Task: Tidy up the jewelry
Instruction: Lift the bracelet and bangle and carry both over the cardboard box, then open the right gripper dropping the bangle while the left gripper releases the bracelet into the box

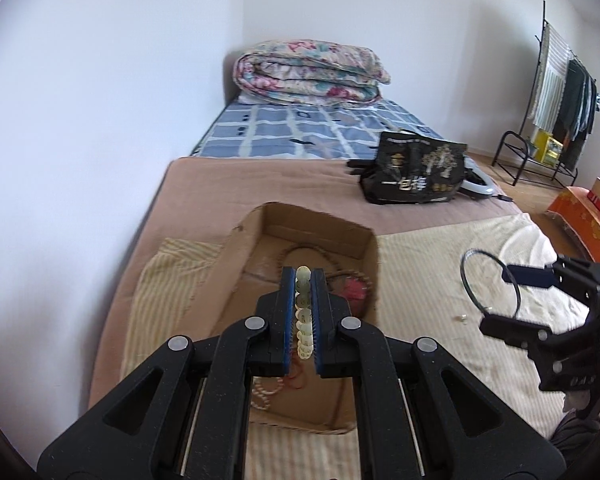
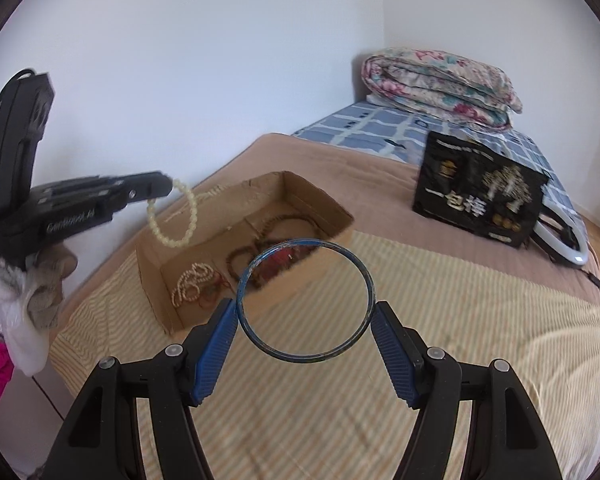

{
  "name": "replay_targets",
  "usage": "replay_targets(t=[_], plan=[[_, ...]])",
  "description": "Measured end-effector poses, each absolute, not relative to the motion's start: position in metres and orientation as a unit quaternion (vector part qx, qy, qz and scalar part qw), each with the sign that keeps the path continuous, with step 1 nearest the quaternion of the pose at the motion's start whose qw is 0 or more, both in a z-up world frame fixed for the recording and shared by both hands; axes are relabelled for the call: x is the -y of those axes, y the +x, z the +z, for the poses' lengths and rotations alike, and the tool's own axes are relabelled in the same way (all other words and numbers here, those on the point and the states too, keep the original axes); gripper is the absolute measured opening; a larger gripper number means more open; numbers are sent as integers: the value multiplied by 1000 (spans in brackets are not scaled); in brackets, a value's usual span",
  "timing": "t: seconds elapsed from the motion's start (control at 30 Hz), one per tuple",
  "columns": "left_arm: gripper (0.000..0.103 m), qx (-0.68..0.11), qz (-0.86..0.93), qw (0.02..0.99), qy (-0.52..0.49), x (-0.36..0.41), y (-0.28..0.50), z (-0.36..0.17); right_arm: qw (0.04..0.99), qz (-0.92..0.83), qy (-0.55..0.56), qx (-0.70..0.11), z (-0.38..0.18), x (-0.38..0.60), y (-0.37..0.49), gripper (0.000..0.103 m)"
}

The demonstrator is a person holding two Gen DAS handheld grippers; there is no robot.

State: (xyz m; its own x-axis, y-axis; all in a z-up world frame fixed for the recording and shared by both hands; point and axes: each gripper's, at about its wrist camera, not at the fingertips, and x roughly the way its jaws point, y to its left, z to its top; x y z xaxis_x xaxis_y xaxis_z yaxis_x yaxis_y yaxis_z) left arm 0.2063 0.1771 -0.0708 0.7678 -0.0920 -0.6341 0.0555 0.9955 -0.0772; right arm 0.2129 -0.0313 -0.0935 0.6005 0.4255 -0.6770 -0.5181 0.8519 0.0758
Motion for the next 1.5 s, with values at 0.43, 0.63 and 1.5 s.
replay_targets(t=[0.43,0.63,1.5], plan=[[5,-348,-5,938,-12,-201,206,-98,887,281,-62,-361,-97,-26,269,71],[5,-352,1,936,-22,-206,207,-108,885,281,-62,-366,-101,-38,291,71],[19,-355,0,935,-16,-208,212,-116,884,269,-69,-377,-111,-64,319,80]])
